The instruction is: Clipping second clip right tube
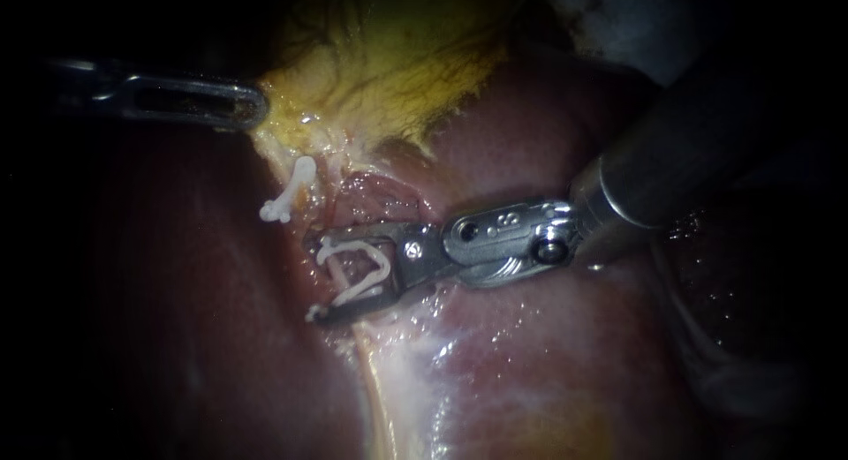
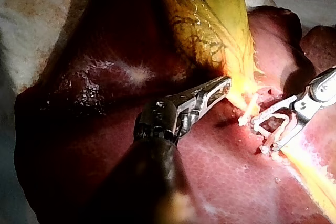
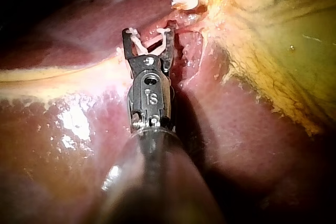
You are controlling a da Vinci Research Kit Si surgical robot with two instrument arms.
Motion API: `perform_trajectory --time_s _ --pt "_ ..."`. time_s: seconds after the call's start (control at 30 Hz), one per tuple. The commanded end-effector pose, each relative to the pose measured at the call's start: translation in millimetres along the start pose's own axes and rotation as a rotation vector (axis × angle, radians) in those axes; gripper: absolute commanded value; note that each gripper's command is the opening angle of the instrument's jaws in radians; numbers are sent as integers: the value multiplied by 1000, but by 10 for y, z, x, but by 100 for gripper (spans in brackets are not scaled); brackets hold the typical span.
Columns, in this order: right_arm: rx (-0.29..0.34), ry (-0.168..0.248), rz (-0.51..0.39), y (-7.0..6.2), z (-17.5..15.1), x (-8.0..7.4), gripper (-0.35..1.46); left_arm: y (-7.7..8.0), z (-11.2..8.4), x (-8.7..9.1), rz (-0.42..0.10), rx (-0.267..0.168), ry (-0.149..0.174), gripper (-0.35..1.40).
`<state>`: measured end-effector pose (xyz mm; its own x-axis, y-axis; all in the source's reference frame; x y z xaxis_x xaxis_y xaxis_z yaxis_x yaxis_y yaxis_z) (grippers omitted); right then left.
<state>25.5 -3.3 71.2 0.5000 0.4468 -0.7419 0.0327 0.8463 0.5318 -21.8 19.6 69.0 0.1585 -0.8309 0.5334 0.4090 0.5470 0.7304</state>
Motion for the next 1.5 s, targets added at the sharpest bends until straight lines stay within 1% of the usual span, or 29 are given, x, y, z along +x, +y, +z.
perform_trajectory --time_s 0.03,0.2,0.4,0.53,0.6,0.73,0.83,1.03,1.17,1.3,1.37,1.5 --pt "1 0 0 0 0 1 54 0 0 0 0 0 0 -35" --pt "7 1 4 -6 -9 8 54 0 0 0 0 0 0 -35" --pt "24 5 20 -17 -38 29 54 0 0 0 0 0 0 -35" --pt "49 15 48 -22 -59 36 53 0 0 0 0 0 0 -35" --pt "75 22 58 -22 -68 36 53 0 0 0 0 0 0 -35" --pt "103 20 89 -22 -80 29 53 0 0 0 0 0 0 -35" --pt "110 23 116 -16 -82 22 53 0 0 0 0 0 0 -35" --pt "138 55 200 0 -79 7 52 0 -1 0 0 0 0 -35" --pt "145 51 233 10 -72 -7 52 0 -1 0 0 0 0 -35" --pt "149 61 262 20 -66 -18 52 0 -1 0 0 0 0 -35" --pt "150 68 279 25 -64 -22 52 0 -1 0 0 0 0 -35" --pt "156 100 312 34 -55 -27 52 0 -1 0 0 0 0 -35"
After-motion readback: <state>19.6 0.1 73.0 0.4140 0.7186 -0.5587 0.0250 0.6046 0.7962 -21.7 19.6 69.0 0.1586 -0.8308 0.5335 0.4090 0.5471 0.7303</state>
